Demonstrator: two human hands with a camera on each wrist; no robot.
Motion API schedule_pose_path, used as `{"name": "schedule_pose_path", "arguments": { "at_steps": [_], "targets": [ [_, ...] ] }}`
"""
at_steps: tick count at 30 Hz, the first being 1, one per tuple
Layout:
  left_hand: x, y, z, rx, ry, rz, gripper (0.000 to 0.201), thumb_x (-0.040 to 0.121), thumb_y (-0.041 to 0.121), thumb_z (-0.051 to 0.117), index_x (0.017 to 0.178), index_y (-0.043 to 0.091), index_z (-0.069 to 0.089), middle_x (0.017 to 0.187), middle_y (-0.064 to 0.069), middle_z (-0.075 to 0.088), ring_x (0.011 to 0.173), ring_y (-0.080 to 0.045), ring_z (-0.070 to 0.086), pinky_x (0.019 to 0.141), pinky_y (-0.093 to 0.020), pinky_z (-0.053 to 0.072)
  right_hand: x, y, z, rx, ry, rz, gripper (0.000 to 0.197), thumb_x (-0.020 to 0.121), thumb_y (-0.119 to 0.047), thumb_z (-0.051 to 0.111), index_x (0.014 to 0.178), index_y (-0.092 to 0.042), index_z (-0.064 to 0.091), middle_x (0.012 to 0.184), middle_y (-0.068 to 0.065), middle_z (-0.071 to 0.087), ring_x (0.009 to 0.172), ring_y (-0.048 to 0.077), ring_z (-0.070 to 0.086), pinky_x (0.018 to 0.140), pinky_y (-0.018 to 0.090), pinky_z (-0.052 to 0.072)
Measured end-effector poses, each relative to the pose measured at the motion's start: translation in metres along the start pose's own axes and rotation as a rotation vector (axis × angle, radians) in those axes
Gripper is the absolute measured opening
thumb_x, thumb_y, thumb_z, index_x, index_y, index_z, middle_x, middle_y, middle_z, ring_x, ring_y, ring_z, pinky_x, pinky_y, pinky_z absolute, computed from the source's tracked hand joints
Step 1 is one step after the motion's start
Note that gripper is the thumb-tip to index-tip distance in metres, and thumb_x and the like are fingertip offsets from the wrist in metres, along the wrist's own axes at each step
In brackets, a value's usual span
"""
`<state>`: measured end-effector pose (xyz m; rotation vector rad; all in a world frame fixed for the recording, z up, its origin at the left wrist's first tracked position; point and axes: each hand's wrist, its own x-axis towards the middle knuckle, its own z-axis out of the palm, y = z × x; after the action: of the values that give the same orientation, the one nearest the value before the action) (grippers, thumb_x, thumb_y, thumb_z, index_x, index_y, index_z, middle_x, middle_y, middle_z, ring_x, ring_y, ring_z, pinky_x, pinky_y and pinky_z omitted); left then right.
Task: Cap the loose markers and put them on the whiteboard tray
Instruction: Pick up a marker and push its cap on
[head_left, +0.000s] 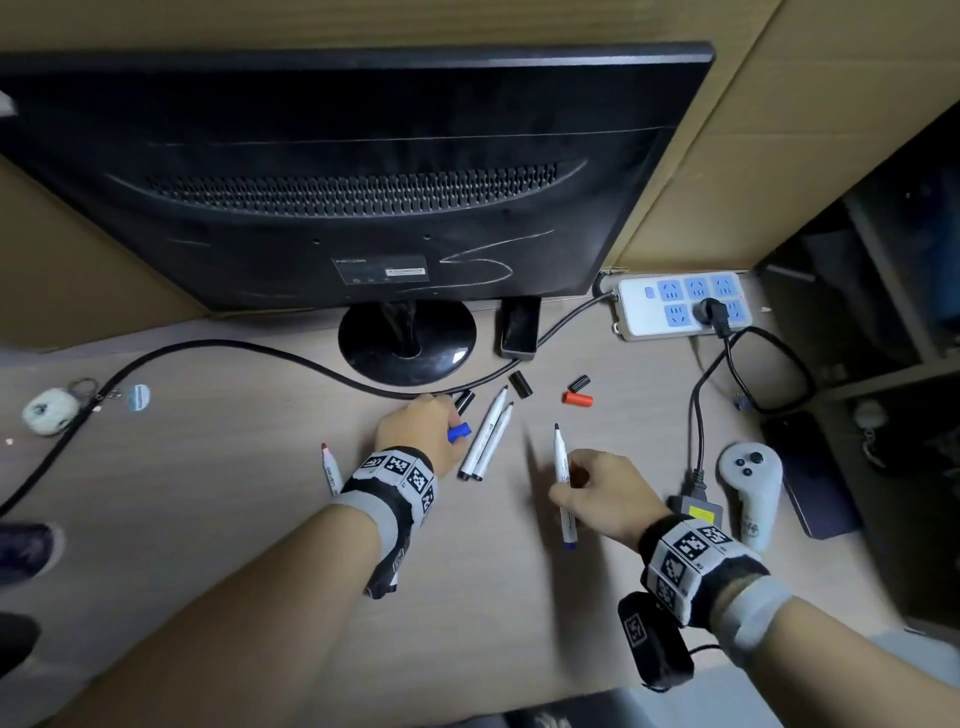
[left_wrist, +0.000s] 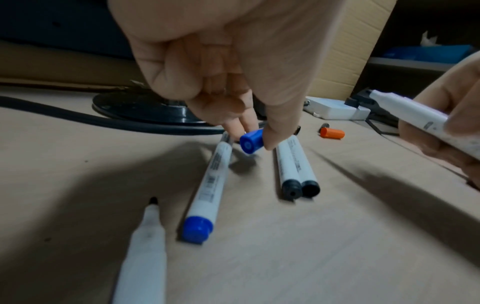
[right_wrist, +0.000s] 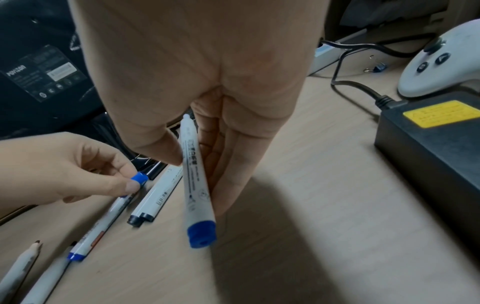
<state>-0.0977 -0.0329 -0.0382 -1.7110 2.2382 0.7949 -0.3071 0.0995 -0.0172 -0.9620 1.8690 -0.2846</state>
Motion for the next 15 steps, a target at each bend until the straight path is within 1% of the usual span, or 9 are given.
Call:
{"name": "schedule_pose_path", "arguments": {
  "at_steps": [3,4,6,8,10,11,13,14,15],
  "targets": [
    [-0.012,-0.004,-0.014,-0.112,-0.012,0.038,0.025,0.089,0.033,0.062,0.113,0.039,0.061,0.093,0.013,0.07,0.087,-0.016,0.066,0.073,-0.029,0.05,-0.001,-0.005,-0.005,-0.048,0.017,-0.065,0.011,0.077,-0.024,0.072,0.083,-0.023,0.062,0.074,-0.003,0.066,0.068,0.018,0.064,0.068,0.037,0.058],
    [-0.017,-0.006,-0.018,-0.141,-0.011,0.06,0.027,0.089,0.034,0.062,0.115,0.043,0.06,0.088,0.013,0.068,0.085,-0.016,0.065,0.071,-0.028,0.049,-0.003,-0.008,-0.007,-0.057,0.019,-0.088,0.015,0.079,-0.021,0.072,0.091,-0.023,0.064,0.077,-0.003,0.067,0.069,0.015,0.064,0.069,0.033,0.057],
    [-0.026,-0.01,-0.026,-0.199,0.005,0.071,0.023,0.09,0.034,0.061,0.111,0.044,0.065,0.083,0.011,0.063,0.084,-0.016,0.064,0.073,-0.029,0.054,-0.006,-0.015,-0.01,-0.07,0.016,-0.135,0.022,0.08,-0.019,0.073,0.1,-0.024,0.066,0.081,-0.002,0.07,0.07,0.012,0.064,0.067,0.023,0.052],
    [-0.034,-0.013,-0.031,-0.295,0.031,0.033,0.019,0.091,0.033,0.064,0.108,0.039,0.07,0.08,0.011,0.062,0.083,-0.015,0.065,0.079,-0.03,0.056,-0.009,-0.021,-0.012,-0.082,0.001,-0.18,0.02,0.081,-0.018,0.071,0.1,-0.026,0.068,0.079,-0.004,0.07,0.069,0.017,0.065,0.065,0.023,0.051],
    [-0.041,-0.013,-0.033,-0.512,0.047,-0.046,0.017,0.09,0.031,0.07,0.107,0.033,0.072,0.079,0.013,0.069,0.08,-0.013,0.068,0.085,-0.032,0.057,-0.011,-0.024,-0.012,-0.067,-0.042,-0.233,0.016,0.085,-0.02,0.067,0.098,-0.028,0.07,0.071,-0.008,0.066,0.058,0.017,0.061,0.053,0.026,0.051],
    [-0.045,-0.012,-0.034,-0.633,0.056,-0.081,0.016,0.088,0.029,0.072,0.104,0.032,0.072,0.078,0.012,0.073,0.077,-0.013,0.07,0.086,-0.034,0.059,-0.012,-0.026,-0.012,-0.059,-0.066,-0.269,0.013,0.088,-0.022,0.065,0.097,-0.028,0.071,0.069,-0.009,0.063,0.053,0.013,0.057,0.049,0.023,0.047],
    [-0.052,-0.011,-0.034,-0.759,0.085,-0.108,0.019,0.085,0.024,0.075,0.103,0.031,0.073,0.079,0.008,0.076,0.074,-0.016,0.074,0.085,-0.039,0.062,-0.015,-0.029,-0.011,-0.065,-0.082,-0.354,0.007,0.095,-0.029,0.064,0.093,-0.029,0.07,0.068,-0.006,0.062,0.054,0.004,0.05,0.05,0.014,0.042],
    [-0.055,-0.011,-0.034,-0.768,0.097,-0.108,0.022,0.084,0.024,0.077,0.104,0.031,0.073,0.083,0.007,0.077,0.075,-0.017,0.074,0.084,-0.037,0.062,-0.017,-0.031,-0.011,-0.066,-0.083,-0.398,0.012,0.098,-0.034,0.062,0.09,-0.029,0.07,0.069,-0.002,0.063,0.056,0.003,0.049,0.053,0.014,0.041],
    [-0.058,-0.012,-0.035,-0.752,0.103,-0.101,0.025,0.083,0.023,0.08,0.106,0.03,0.073,0.087,0.007,0.076,0.076,-0.015,0.073,0.082,-0.031,0.061,-0.019,-0.033,-0.011,-0.065,-0.082,-0.433,0.018,0.1,-0.039,0.06,0.089,-0.027,0.069,0.072,0.003,0.065,0.058,0.004,0.049,0.058,0.019,0.043]
  ]
}}
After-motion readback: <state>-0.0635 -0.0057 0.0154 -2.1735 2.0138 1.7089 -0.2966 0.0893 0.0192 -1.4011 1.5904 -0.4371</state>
